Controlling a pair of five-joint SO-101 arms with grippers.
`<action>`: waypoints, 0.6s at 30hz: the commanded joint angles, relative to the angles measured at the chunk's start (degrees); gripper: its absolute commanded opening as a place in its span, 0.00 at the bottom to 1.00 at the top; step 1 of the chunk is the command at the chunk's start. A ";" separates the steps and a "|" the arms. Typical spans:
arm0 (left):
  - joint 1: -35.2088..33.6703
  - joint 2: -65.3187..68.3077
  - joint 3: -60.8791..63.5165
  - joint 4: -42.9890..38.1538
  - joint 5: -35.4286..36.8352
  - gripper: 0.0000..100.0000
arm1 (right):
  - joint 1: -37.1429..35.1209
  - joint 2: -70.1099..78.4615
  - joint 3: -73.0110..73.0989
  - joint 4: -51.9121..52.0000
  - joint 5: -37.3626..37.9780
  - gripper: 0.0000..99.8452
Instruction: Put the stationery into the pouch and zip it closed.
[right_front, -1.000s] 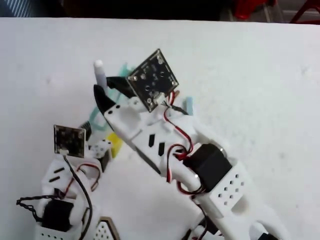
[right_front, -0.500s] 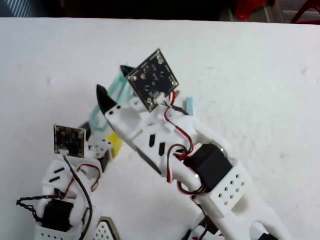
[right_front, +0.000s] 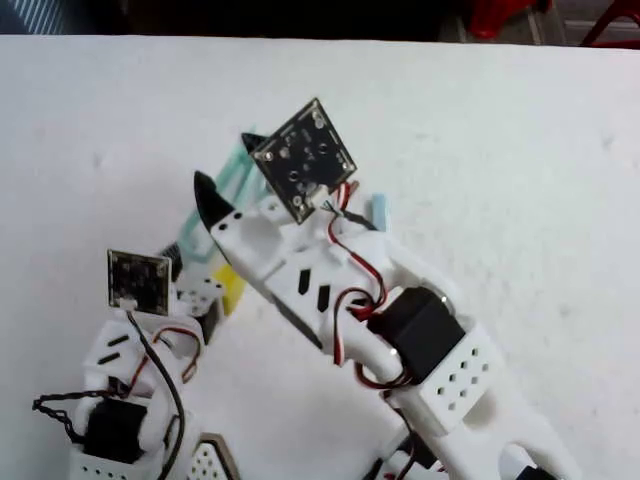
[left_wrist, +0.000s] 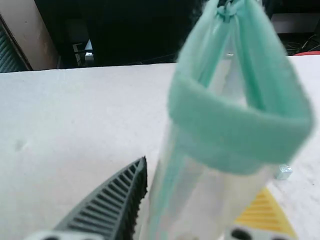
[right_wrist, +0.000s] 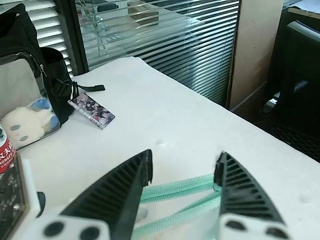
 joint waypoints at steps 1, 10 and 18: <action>0.40 -0.13 -0.88 0.35 0.35 0.26 | 3.82 -2.59 -5.27 1.89 0.62 0.19; 0.40 -0.13 -0.88 0.26 0.35 0.26 | 15.96 -3.03 -13.98 9.27 0.26 0.19; -2.42 -0.13 -1.05 0.00 0.35 0.26 | 17.27 -2.86 -12.22 15.25 0.18 0.19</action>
